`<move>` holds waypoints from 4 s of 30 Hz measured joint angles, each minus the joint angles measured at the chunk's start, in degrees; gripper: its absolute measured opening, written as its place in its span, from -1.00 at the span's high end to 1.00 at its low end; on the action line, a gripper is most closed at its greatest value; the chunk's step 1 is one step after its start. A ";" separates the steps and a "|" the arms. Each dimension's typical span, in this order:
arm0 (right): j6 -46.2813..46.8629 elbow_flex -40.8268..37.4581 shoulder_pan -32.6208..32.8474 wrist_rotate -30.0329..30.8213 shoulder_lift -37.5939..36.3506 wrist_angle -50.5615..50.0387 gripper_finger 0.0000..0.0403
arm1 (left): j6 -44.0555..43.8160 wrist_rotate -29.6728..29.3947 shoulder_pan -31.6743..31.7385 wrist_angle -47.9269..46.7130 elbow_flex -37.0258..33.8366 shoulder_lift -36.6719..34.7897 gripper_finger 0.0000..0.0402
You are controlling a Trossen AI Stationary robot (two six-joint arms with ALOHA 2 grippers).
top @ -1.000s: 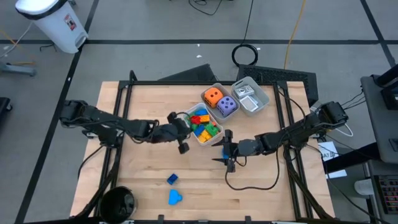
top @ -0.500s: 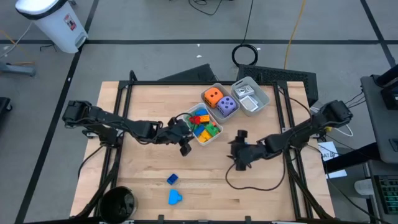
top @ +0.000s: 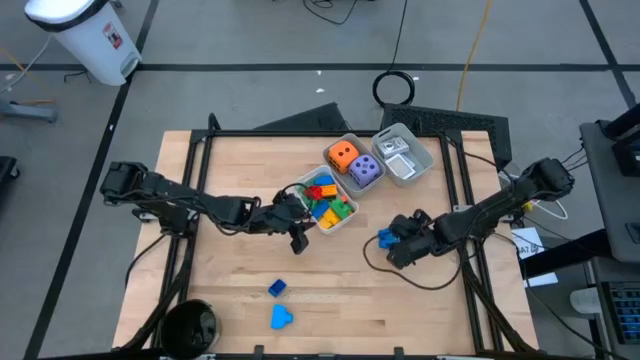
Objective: Pick & Place Toys
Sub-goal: Put the blue game piece into the white bin
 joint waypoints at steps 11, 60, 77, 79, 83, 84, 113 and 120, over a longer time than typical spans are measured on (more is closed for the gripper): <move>-3.36 -1.16 -5.01 0.35 9.05 11.12 -0.40 | -0.16 0.01 0.00 0.79 0.00 0.00 0.36; -1.25 -0.53 -7.65 -7.01 11.06 19.41 -0.48 | -0.62 -0.03 0.04 0.81 0.00 -0.04 0.36; -2.72 0.87 -7.23 -10.66 0.99 4.68 -0.24 | -0.60 -0.06 0.04 1.18 0.00 0.17 0.36; -0.56 0.79 -6.93 -10.51 0.69 5.84 -0.22 | -0.60 -0.06 0.04 1.40 0.00 0.17 0.36; -0.55 -0.37 -6.05 -9.42 2.42 7.37 -0.21 | -0.60 -0.06 0.02 1.74 0.00 0.19 0.36; -1.00 -0.59 -5.95 -9.16 3.04 7.56 -0.21 | -0.60 -0.04 0.02 1.73 0.00 0.20 0.36; -29.62 -23.58 -5.17 -14.60 5.12 77.00 -0.18 | -1.25 -0.03 -0.02 1.70 0.00 0.24 0.36; -42.41 -14.48 3.31 -12.09 5.09 77.16 -0.32 | -1.25 -0.03 -0.02 2.07 0.00 0.24 0.36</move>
